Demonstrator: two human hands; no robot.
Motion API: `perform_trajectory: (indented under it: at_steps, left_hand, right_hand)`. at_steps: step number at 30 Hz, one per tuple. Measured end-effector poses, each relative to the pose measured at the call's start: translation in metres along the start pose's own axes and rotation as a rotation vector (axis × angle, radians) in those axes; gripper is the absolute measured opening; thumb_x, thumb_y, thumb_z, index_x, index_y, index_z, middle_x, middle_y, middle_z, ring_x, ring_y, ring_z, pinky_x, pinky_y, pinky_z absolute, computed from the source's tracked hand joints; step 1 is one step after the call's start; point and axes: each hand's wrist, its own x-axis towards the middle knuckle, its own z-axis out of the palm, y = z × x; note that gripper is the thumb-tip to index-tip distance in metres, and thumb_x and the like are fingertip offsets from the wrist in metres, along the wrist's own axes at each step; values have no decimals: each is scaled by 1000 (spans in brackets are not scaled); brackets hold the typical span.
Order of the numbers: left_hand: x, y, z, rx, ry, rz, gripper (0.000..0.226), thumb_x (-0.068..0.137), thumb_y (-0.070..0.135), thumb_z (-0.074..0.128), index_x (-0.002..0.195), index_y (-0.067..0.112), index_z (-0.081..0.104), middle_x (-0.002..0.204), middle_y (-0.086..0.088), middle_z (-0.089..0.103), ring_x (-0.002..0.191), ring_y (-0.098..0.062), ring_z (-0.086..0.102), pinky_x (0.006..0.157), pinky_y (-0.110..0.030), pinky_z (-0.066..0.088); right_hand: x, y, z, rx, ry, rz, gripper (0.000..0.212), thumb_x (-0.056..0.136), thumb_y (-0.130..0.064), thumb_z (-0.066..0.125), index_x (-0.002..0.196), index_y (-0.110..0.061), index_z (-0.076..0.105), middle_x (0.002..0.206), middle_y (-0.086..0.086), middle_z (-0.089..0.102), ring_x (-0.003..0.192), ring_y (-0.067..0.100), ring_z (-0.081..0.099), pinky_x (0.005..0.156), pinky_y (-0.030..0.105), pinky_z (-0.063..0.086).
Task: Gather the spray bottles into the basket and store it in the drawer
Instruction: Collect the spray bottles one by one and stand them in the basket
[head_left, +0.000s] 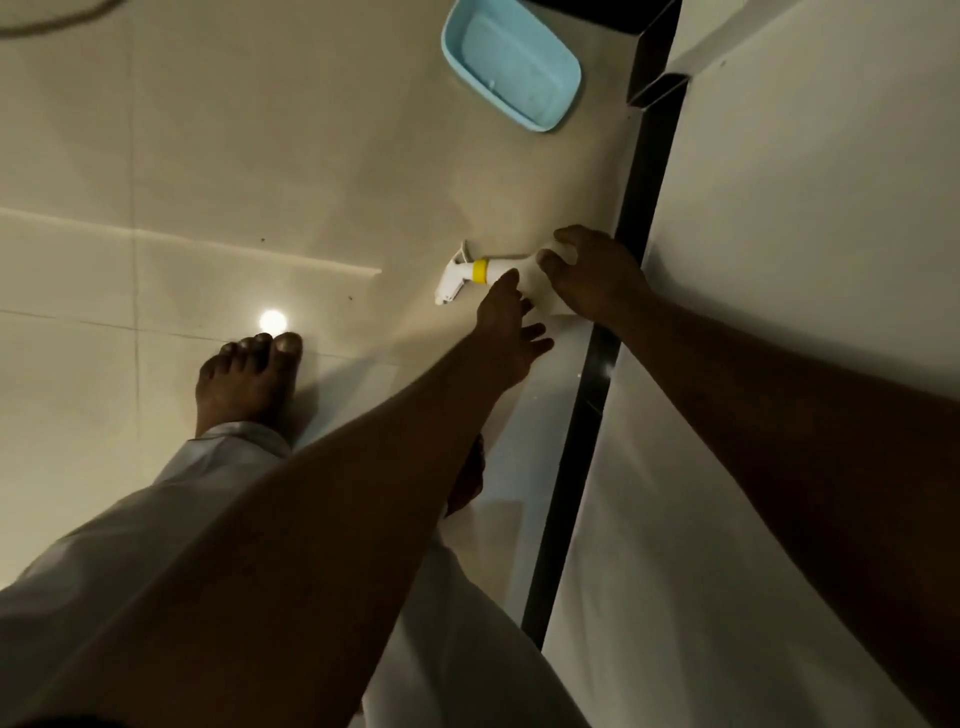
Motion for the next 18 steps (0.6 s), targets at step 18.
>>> perform_trajectory:
  at_steps: [18]
  left_hand:
    - [-264,64,-42,-127,73,407,34,103,11,49,136,15,59,133,-12,66,126,-39,63,106,-47,55]
  right_hand:
    - [-193,-164,-98,356,190,-153,53,101,-50,60,146,-21,58,148,1,61,134,17,56,98,22,37]
